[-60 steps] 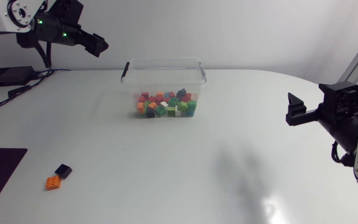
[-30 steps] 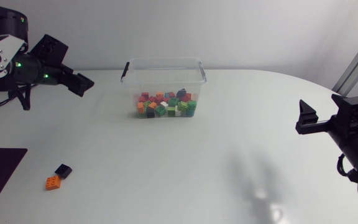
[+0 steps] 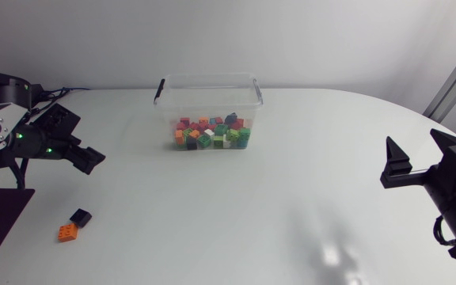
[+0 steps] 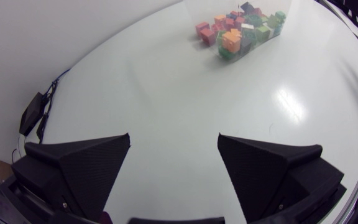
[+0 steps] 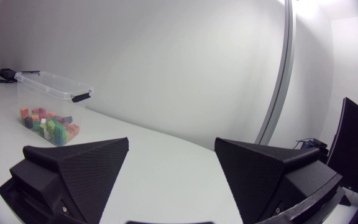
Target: Place the duplo bricks in the container
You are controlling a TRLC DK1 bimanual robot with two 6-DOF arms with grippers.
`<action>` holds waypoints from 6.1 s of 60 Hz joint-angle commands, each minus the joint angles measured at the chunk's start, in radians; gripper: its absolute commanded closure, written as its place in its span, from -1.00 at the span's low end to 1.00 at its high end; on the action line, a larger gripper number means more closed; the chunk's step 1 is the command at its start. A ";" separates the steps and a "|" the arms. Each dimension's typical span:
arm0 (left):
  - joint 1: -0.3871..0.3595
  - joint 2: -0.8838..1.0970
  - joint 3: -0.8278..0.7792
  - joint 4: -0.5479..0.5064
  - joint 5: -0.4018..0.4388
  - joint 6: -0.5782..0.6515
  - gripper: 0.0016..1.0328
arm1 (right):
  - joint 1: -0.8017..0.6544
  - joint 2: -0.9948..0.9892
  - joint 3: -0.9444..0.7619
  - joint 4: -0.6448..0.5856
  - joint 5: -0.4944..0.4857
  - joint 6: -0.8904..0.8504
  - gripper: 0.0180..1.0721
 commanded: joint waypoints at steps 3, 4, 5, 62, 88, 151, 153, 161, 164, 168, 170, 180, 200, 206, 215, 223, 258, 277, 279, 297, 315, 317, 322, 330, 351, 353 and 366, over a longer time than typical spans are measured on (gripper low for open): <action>0.036 -0.007 -0.056 0.016 -0.003 0.049 -0.90 | 0.004 -0.098 -0.055 -0.007 -0.009 0.002 -0.90; 0.041 -0.007 -0.061 0.016 -0.003 0.055 -0.90 | 0.005 -0.110 -0.059 -0.012 -0.009 0.002 -0.90; 0.044 -0.007 -0.065 0.016 -0.005 0.056 -0.90 | 0.007 -0.122 -0.063 -0.015 -0.009 -0.001 -0.90; 0.120 -0.053 -0.219 -0.180 -0.100 0.170 -0.90 | 0.034 -0.891 -0.140 -0.716 0.090 0.039 -0.84; 0.041 0.016 -0.211 -0.271 -0.192 0.130 -0.87 | 0.051 -0.866 -0.135 -0.835 0.189 0.131 -0.84; -0.005 0.039 0.053 -0.524 -0.109 0.041 0.38 | 0.054 -0.889 -0.135 -0.826 0.189 0.129 -0.91; -0.021 0.020 0.076 -0.555 -0.102 0.035 0.38 | 0.054 -0.889 -0.135 -0.826 0.189 0.129 -0.91; -0.096 -0.032 0.168 -0.633 -0.088 -0.016 0.38 | 0.054 -0.889 -0.135 -0.826 0.189 0.129 -0.91; -0.127 -0.046 0.205 -0.650 -0.080 -0.036 0.38 | 0.054 -0.891 -0.135 -0.826 0.189 0.129 -0.91; -0.179 -0.057 0.269 -0.674 -0.065 -0.068 0.38 | 0.054 -0.889 -0.135 -0.826 0.189 0.129 -0.91; -0.205 -0.057 0.307 -0.677 -0.056 -0.093 0.38 | 0.056 -0.889 -0.135 -0.826 0.189 0.129 -0.91; -0.343 0.012 0.490 -0.656 -0.045 -0.189 0.38 | 0.054 -0.891 -0.135 -0.826 0.189 0.129 -0.91; -0.444 0.284 0.814 -0.533 -0.034 -0.287 0.38 | 0.056 -0.889 -0.135 -0.826 0.189 0.129 -0.91; -0.458 0.355 0.883 -0.462 -0.017 -0.316 0.38 | 0.054 -0.889 -0.135 -0.826 0.189 0.129 -0.91; -0.461 0.454 1.013 -0.433 -0.002 -0.359 0.38 | 0.056 -0.889 -0.135 -0.826 0.189 0.129 -0.91; -0.464 0.531 1.094 -0.349 0.000 -0.398 0.37 | 0.056 -0.891 -0.135 -0.826 0.189 0.129 -0.91; -0.467 0.681 1.367 -0.627 -0.118 -0.341 -0.90 | 0.056 -0.889 -0.135 -0.826 0.189 0.129 -0.91; -0.324 0.273 0.918 -0.723 -0.175 -0.212 -0.90 | 0.056 -0.889 -0.135 -0.826 0.189 0.129 -0.91; -0.309 0.221 0.849 -0.723 -0.180 -0.183 -0.90 | 0.054 -0.889 -0.135 -0.826 0.189 0.129 -0.91; -0.140 -0.004 0.341 -0.713 -0.198 0.139 -0.90 | 0.054 -0.889 -0.135 -0.826 0.189 0.129 -0.91; 0.044 0.055 0.177 -0.674 -0.224 0.495 -0.90 | 0.054 -0.889 -0.135 -0.826 0.189 0.129 -0.91; 0.054 0.063 0.163 -0.671 -0.235 0.533 -0.90 | 0.054 -0.889 -0.135 -0.826 0.189 0.129 -0.91; 0.061 0.065 0.102 -0.654 -0.252 0.645 -0.90 | 0.054 -0.891 -0.135 -0.826 0.189 0.129 -0.91; 0.064 0.017 -0.007 -0.601 -0.253 0.799 -0.90 | 0.054 -0.889 -0.135 -0.826 0.189 0.129 -0.91; 0.114 -0.003 -0.111 -0.499 -0.220 1.038 -0.90 | 0.056 -0.889 -0.135 -0.826 0.187 0.129 -0.91; 0.116 0.008 -0.108 -0.496 -0.210 1.038 -0.90 | 0.054 -0.889 -0.135 -0.826 0.189 0.129 -0.91; 0.117 0.094 -0.113 -0.461 -0.191 1.035 -0.87 | 0.054 -0.889 -0.135 -0.826 0.189 0.129 -0.91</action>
